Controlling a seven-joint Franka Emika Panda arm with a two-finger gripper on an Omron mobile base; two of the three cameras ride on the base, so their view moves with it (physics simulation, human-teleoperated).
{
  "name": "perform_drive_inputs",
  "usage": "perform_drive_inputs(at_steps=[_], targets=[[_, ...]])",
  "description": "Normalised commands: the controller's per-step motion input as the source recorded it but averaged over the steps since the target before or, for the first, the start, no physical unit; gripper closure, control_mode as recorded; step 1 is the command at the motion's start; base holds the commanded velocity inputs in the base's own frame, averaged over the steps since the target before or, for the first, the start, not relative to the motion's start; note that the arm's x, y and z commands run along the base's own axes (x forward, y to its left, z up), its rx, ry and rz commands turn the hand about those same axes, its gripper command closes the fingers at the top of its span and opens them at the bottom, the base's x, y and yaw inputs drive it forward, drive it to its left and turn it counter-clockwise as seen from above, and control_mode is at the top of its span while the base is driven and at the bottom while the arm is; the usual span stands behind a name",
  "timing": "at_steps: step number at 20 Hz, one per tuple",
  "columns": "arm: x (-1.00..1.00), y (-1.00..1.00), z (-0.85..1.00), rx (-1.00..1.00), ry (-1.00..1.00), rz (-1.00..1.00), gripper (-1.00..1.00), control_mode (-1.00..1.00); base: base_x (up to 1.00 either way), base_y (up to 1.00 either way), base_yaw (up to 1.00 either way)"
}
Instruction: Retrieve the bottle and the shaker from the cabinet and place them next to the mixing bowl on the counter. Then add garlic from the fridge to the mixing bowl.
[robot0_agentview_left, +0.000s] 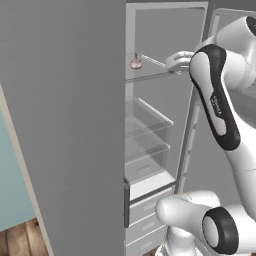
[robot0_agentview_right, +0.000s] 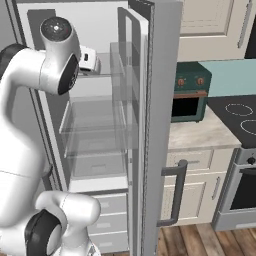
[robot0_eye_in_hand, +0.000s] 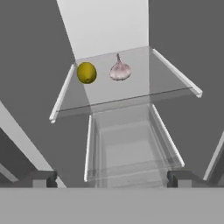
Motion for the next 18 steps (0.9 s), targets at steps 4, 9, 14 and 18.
perform_drive_inputs(at_steps=[4, 9, 14, 18], targets=[[0.29, 0.05, -0.03, 0.00, -0.11, 0.00, -1.00, -1.00, 0.00, 0.00, 0.00], [0.40, 0.02, -0.01, 0.00, -0.05, 0.00, -1.00, -1.00, 0.00, 0.00, 0.00], [0.40, 0.13, -0.06, -0.03, 0.00, 0.00, -1.00, -1.00, 0.00, 0.00, 0.00], [0.55, 0.29, -0.17, -0.09, 0.04, -0.02, -1.00, -1.00, 0.00, 0.00, 0.00]])
